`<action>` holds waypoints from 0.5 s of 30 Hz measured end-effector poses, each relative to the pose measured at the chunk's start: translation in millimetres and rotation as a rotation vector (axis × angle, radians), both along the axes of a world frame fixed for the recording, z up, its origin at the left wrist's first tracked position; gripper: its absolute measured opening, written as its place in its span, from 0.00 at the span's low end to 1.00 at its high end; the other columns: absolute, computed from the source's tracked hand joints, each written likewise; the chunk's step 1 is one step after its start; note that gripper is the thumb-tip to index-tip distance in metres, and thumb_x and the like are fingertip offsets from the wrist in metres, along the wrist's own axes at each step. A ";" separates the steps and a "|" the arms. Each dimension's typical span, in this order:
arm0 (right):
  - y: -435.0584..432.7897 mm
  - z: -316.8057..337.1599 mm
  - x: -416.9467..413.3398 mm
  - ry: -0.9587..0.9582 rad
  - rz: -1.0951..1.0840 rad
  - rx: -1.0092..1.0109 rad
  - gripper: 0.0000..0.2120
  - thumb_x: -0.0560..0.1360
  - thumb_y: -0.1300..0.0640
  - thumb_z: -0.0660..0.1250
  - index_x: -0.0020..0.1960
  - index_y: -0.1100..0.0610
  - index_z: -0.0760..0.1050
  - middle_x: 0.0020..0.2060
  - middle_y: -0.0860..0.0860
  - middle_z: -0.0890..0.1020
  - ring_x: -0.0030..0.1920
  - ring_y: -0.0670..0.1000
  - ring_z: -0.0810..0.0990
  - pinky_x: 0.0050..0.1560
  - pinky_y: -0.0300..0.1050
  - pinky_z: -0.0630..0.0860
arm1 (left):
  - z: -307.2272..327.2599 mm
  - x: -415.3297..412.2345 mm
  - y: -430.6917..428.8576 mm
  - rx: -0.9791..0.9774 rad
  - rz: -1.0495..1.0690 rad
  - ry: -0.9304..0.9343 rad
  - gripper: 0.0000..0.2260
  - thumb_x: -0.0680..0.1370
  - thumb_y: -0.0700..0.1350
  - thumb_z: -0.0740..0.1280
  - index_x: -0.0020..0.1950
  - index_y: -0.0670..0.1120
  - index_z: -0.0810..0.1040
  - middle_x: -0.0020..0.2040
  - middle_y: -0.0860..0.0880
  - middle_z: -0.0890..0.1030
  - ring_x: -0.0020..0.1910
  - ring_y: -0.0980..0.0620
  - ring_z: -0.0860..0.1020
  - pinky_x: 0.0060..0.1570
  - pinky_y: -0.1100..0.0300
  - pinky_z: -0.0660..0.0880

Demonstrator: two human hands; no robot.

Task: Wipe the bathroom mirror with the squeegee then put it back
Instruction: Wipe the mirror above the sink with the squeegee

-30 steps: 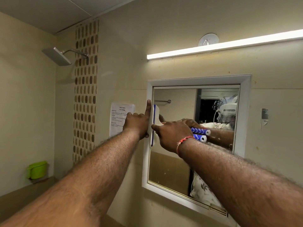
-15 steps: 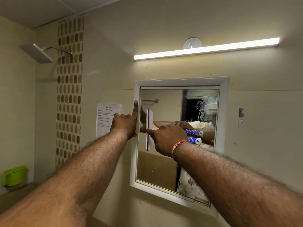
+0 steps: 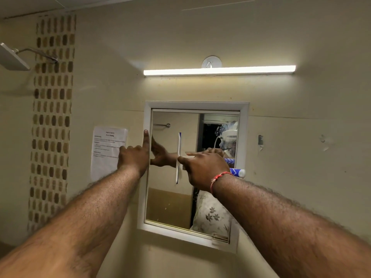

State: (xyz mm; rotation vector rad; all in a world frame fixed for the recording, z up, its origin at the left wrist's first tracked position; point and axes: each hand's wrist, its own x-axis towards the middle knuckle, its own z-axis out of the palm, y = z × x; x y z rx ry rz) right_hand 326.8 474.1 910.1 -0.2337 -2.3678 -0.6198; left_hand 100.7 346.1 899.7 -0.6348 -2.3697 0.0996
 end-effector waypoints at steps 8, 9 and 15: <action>13.1 -3.8 30.0 -0.001 -0.098 0.002 0.20 0.84 0.51 0.62 0.75 0.42 0.69 0.51 0.53 0.84 0.46 0.57 0.84 0.48 0.56 0.83 | -4.5 0.6 -7.3 -0.004 -0.035 0.029 0.55 0.85 0.50 0.71 0.83 0.44 0.21 0.57 0.42 0.85 0.50 0.44 0.84 0.61 0.40 0.79; 15.2 -5.2 35.6 0.004 -0.108 0.013 0.21 0.84 0.51 0.62 0.76 0.42 0.69 0.51 0.53 0.84 0.44 0.55 0.82 0.45 0.53 0.81 | -5.5 0.3 -10.7 -0.014 -0.040 0.035 0.56 0.84 0.49 0.71 0.83 0.44 0.21 0.57 0.42 0.84 0.51 0.43 0.84 0.61 0.40 0.79; 29.8 -7.6 64.8 0.036 -0.170 0.026 0.22 0.86 0.47 0.59 0.79 0.36 0.66 0.50 0.53 0.85 0.36 0.52 0.75 0.37 0.46 0.77 | -6.2 1.0 -18.2 -0.009 -0.079 0.048 0.60 0.83 0.53 0.73 0.81 0.47 0.18 0.60 0.45 0.84 0.55 0.44 0.84 0.64 0.43 0.79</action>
